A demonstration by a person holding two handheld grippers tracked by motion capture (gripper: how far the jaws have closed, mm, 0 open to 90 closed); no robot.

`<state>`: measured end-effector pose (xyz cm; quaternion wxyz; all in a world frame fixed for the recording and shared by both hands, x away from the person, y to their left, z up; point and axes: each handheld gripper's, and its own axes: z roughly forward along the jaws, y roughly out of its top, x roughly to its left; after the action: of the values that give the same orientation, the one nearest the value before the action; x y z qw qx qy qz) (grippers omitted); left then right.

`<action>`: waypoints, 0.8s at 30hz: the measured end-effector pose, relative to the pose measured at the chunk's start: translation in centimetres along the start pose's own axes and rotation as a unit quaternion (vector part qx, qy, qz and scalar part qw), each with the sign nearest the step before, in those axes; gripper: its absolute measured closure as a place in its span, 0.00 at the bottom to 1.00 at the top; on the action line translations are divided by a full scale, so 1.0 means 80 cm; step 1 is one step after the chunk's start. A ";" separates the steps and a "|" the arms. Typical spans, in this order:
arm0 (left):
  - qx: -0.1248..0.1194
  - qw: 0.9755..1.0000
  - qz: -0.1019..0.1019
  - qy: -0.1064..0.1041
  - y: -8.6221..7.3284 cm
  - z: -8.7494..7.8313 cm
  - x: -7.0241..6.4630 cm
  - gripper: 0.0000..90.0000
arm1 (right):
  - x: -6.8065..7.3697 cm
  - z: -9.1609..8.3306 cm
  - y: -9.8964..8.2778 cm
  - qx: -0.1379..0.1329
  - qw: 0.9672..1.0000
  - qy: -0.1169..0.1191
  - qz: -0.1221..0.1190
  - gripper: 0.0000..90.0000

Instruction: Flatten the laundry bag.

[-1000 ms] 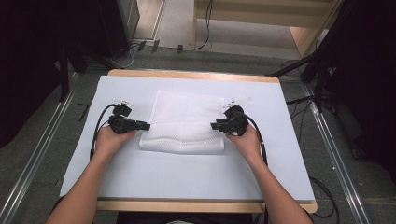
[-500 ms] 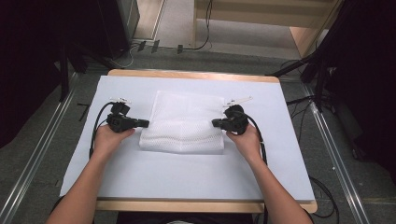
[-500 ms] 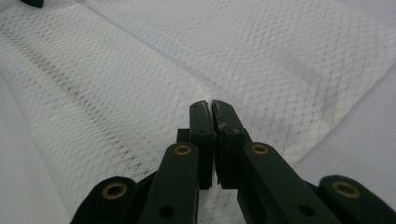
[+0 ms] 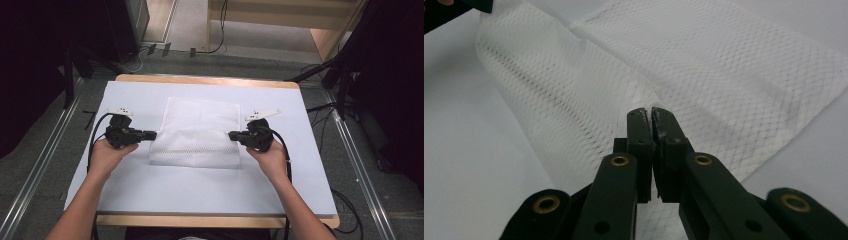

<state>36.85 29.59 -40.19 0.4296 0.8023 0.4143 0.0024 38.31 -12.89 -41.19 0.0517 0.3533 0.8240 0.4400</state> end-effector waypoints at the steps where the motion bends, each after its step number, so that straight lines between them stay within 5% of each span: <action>1: -0.001 1.000 -0.001 -0.004 -0.002 -0.003 -0.001 0.97 | 0.003 -0.003 -0.002 0.000 1.000 0.002 -0.001 0.99; 24: 0.016 1.000 -0.004 -0.024 -0.055 -0.030 -0.029 1.00 | 0.052 -0.043 -0.059 0.009 0.999 0.042 -0.010 0.99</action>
<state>31.59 30.95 -40.89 0.4267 0.8071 0.4073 -0.0247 31.31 -14.32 -41.76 0.0185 0.3271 0.8326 0.4465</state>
